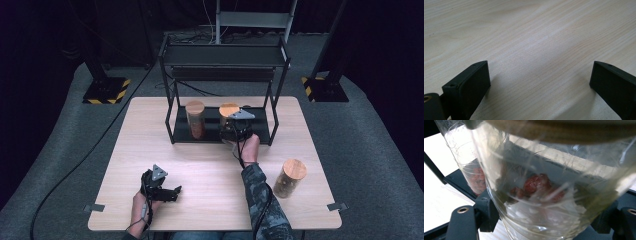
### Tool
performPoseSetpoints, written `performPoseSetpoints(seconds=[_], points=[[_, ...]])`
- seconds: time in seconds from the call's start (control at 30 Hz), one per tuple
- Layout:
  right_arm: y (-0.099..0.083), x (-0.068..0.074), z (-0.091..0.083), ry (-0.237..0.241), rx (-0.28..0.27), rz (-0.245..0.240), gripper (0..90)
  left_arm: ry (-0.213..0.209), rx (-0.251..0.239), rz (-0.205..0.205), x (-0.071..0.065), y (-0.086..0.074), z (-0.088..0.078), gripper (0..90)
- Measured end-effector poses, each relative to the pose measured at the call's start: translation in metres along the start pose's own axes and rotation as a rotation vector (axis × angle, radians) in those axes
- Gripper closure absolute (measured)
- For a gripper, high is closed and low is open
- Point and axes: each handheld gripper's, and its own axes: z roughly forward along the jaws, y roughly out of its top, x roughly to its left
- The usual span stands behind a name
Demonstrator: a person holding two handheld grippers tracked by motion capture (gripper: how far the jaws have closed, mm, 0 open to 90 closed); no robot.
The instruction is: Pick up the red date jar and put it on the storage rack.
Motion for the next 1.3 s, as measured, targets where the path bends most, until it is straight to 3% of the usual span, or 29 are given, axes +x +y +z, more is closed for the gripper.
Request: performPoseSetpoints(seconds=[1.3], points=[[0.005, 0.003, 0.022, -0.012, -0.003, 0.016, 24.6, 0.000, 0.000, 0.001, 0.000, 0.000, 0.000, 2.3]])
